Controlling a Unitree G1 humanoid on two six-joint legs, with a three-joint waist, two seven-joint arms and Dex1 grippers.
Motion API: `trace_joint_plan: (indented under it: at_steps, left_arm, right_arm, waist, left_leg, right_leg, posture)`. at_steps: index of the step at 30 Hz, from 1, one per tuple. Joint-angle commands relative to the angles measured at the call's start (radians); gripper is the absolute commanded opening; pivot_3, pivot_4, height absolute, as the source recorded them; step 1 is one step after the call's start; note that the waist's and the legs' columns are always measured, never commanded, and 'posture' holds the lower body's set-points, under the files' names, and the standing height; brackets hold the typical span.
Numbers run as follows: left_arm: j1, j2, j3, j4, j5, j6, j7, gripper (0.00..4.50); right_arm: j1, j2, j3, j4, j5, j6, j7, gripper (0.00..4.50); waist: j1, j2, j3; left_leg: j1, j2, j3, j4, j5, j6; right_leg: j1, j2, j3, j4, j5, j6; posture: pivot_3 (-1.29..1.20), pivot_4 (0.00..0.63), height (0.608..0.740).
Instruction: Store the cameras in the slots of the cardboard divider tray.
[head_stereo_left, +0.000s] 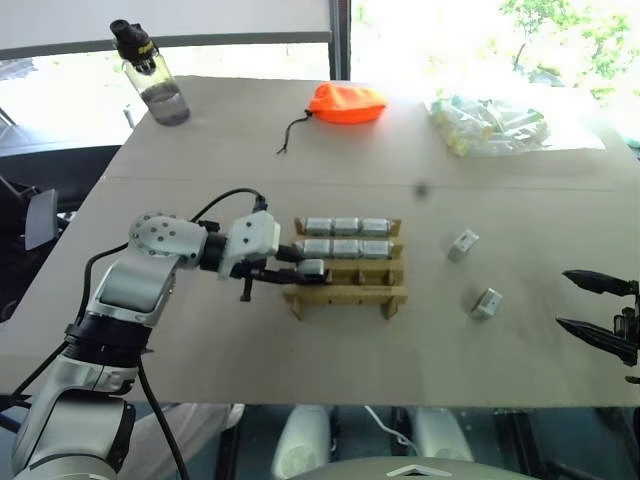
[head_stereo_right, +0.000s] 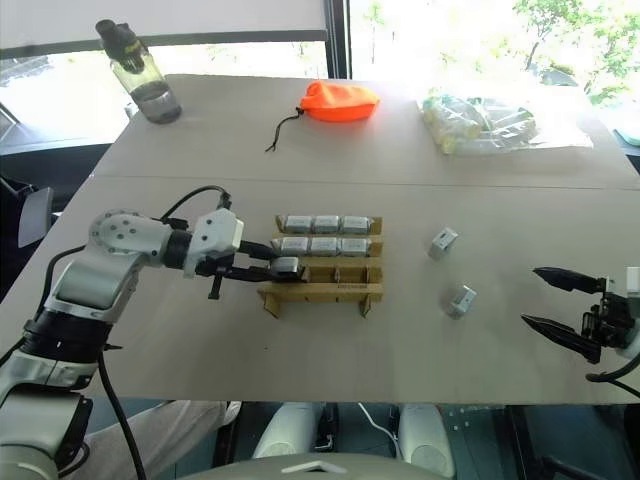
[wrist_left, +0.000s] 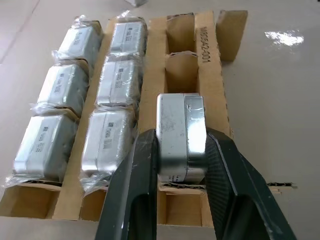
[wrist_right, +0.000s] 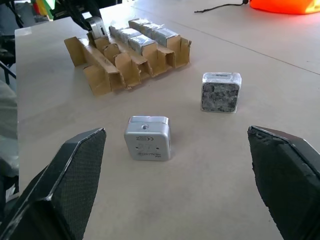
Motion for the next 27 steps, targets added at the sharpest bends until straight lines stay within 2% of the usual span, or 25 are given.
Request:
trace_joint_plan:
  at_steps: [1, 11, 13, 17, 19, 22, 27]
  left_arm:
    - [-0.01, 0.021, 0.013, 0.025, 0.022, -0.033, -0.01, 0.7]
    - [-0.018, -0.046, -0.038, 0.032, 0.02, 0.004, -0.028, 0.7]
    - [-0.024, -0.039, -0.046, 0.043, 0.034, 0.011, -0.036, 1.73]
    - [-0.026, -0.039, -0.037, 0.041, 0.032, 0.007, -0.026, 3.46]
    - [-0.018, -0.03, -0.013, 0.002, -0.014, 0.047, -0.043, 4.41]
    - [-0.005, -0.015, 0.046, -0.064, -0.102, 0.123, -0.05, 4.41]
    - [0.059, 0.008, 0.214, -0.191, -0.28, 0.272, 0.012, 4.41]
  right_arm:
    - [-0.01, -0.024, -0.007, -0.015, 0.021, -0.011, 0.07, 4.49]
    - [-0.03, -0.024, 0.009, -0.013, 0.01, -0.007, 0.07, 4.49]
    - [-0.033, -0.021, 0.009, -0.018, 0.006, -0.004, 0.07, 4.5]
    - [-0.034, -0.017, 0.007, -0.023, -0.006, 0.001, 0.07, 4.5]
    - [-0.033, -0.016, 0.008, -0.026, -0.018, 0.006, 0.069, 4.5]
    - [-0.026, -0.004, 0.01, -0.045, -0.03, 0.006, 0.064, 4.5]
    - [0.003, 0.022, 0.042, -0.125, -0.082, 0.025, -0.006, 4.5]
  waist:
    - [-0.001, 0.0, 0.0]
    - [0.0, 0.0, 0.0]
    - [0.0, 0.0, 0.0]
    - [0.0, 0.0, 0.0]
    - [0.0, 0.0, 0.0]
    - [0.0, 0.0, 0.0]
    - [-0.002, 0.0, 0.0]
  left_leg:
    - [0.0, 0.0, 0.0, 0.0, 0.0, 0.0]
    - [0.0, 0.0, 0.001, 0.0, 0.0, 0.0]
    - [0.0, 0.0, 0.001, 0.0, 0.0, 0.0]
    - [0.0, 0.0, 0.0, 0.0, 0.0, 0.0]
    - [0.0, 0.0, 0.0, 0.0, 0.0, 0.0]
    - [0.0, 0.0, 0.0, 0.0, 0.0, 0.0]
    - [-0.001, 0.001, -0.001, 0.0, 0.0, 0.0]
  right_leg:
    - [0.0, 0.0, 0.0, 0.0, 0.0, 0.0]
    - [0.0, 0.0, 0.0, 0.0, 0.0, 0.0]
    - [0.0, 0.0, 0.0, 0.0, 0.0, 0.0]
    - [0.0, 0.0, 0.0, 0.0, 0.0, 0.0]
    - [0.0, 0.0, 0.0, 0.0, 0.0, 0.0]
    - [0.0, 0.0, 0.0, 0.0, 0.0, 0.0]
    - [0.0, 0.0, 0.001, 0.0, 0.0, 0.0]
  posture:
    - [0.0, 0.15, 0.726]
    - [0.0, 0.15, 0.726]
    - [0.0, 0.15, 0.726]
    - [0.0, 0.15, 0.726]
    - [0.0, 0.15, 0.726]
    - [0.0, 0.15, 0.726]
    - [0.0, 0.15, 0.726]
